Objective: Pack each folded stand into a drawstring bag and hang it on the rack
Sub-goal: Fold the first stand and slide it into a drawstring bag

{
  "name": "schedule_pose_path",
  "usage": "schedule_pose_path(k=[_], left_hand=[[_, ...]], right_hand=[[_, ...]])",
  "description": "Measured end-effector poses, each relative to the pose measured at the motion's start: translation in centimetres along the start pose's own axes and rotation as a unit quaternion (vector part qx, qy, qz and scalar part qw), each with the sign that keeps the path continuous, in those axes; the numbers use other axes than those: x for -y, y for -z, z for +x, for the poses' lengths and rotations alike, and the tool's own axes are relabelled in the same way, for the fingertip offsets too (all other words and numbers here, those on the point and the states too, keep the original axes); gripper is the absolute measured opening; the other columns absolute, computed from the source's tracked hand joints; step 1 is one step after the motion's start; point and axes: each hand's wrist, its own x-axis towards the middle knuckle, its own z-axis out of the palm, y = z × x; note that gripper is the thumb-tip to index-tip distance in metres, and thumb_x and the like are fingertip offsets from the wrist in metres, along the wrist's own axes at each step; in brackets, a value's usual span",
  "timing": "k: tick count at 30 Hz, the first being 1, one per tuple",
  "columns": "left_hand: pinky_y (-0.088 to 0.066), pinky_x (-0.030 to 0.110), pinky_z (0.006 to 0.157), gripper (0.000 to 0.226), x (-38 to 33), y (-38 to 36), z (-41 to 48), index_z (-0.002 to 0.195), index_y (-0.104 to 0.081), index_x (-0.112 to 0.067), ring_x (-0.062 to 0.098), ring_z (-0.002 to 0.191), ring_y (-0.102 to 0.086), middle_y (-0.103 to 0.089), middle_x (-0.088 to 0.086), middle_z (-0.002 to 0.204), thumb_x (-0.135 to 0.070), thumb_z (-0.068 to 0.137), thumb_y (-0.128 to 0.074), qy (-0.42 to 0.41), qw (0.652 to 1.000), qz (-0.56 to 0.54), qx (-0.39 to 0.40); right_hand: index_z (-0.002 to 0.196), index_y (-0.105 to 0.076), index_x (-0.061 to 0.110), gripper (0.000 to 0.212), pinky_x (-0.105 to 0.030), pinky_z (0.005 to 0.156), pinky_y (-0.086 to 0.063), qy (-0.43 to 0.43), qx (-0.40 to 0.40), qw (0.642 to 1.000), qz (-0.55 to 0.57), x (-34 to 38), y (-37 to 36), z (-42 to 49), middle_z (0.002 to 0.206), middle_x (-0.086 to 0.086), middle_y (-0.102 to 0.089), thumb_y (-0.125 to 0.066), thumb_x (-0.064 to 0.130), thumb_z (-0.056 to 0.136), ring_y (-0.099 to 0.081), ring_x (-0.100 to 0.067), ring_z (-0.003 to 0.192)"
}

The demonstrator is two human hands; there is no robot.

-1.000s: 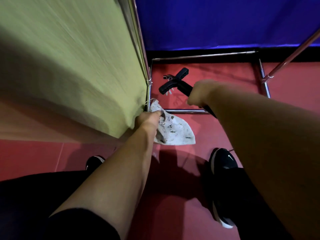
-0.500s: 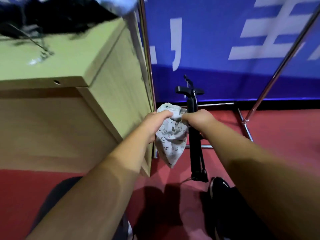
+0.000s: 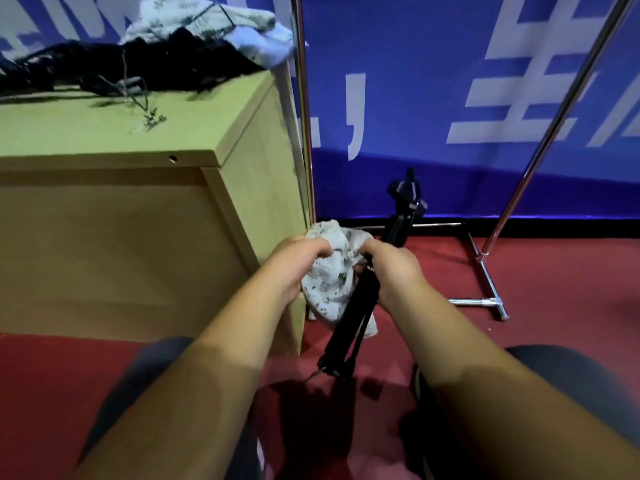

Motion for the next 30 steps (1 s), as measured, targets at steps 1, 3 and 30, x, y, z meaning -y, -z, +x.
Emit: schedule_pose_path(k=[1,3,30], left_hand=[[-0.061,0.048,0.089,0.044,-0.3,0.0,-0.3,0.101,-0.080,-0.010,0.038,0.093,-0.078,-0.081,0.014,0.096,-0.025,0.060,-0.080,-0.004,1.000,0.007,0.001],[-0.062,0.053,0.093,0.045,-1.0,0.6,-0.3,0.104,-0.080,-0.011,0.035,0.091,-0.080,-0.082,0.013,0.095,-0.028,0.063,-0.083,-0.001,1.000,0.012,0.005],[-0.059,0.050,0.088,0.045,-2.0,1.2,4.3,0.102,-0.075,-0.022,0.036,0.095,-0.076,-0.079,0.015,0.094,-0.022,0.059,-0.063,-0.049,0.989,0.118,-0.076]], right_hand=[[0.078,-0.063,0.006,0.010,-0.039,0.064,-0.049,-0.008,0.018,1.000,-0.002,0.3,-0.3,0.1,0.062,-0.009,-0.056,-0.066,0.000,0.085,-0.054,-0.022,0.050],[0.082,-0.064,0.005,0.007,-0.037,0.061,-0.050,-0.013,0.043,0.999,-0.017,1.1,-0.6,0.5,0.061,-0.009,-0.056,-0.066,-0.002,0.084,-0.054,-0.020,0.049],[0.103,-0.073,0.000,0.028,-0.038,0.060,-0.059,0.057,0.051,0.979,-0.190,4.1,0.6,6.9,0.079,-0.014,-0.070,-0.075,0.010,0.077,-0.066,-0.024,0.060]])
